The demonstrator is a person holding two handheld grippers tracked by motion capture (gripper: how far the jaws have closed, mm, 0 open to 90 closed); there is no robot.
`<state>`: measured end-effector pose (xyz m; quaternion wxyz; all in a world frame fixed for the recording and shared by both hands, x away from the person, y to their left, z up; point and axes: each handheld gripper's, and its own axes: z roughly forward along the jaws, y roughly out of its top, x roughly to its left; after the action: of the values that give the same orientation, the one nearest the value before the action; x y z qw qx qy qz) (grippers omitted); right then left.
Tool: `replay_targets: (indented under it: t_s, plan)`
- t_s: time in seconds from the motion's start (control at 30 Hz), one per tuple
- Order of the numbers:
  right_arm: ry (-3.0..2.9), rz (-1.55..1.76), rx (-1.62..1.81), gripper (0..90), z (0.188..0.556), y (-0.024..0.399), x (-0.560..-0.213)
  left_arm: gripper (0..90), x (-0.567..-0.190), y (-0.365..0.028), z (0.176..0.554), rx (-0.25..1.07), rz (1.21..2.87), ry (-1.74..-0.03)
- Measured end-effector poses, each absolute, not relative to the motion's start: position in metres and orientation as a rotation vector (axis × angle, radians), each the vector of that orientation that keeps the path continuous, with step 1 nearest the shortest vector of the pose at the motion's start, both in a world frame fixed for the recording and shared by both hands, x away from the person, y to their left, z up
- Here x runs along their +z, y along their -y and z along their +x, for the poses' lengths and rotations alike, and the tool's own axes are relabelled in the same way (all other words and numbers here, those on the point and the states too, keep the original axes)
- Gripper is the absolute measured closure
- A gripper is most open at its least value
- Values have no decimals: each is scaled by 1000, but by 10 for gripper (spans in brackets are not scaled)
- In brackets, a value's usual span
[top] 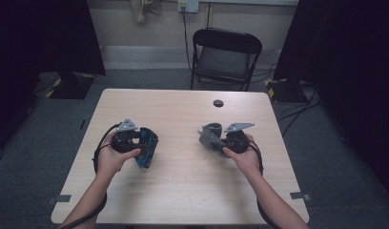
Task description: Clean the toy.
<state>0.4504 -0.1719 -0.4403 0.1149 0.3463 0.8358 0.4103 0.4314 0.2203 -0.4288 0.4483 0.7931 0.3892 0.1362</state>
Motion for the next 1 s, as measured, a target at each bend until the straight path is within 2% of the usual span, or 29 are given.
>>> replay_targets:
  t_s: [0.47, 1.0]
  plan:
    - [-2382, 1116, 1176, 727, 462, 208, -442, 255, -428, -227, 453, 340, 1979, -1025]
    - [-2330, 1197, 1168, 721, 466, 224, -449, 255, -440, -217, 474, 342, 1985, -1069]
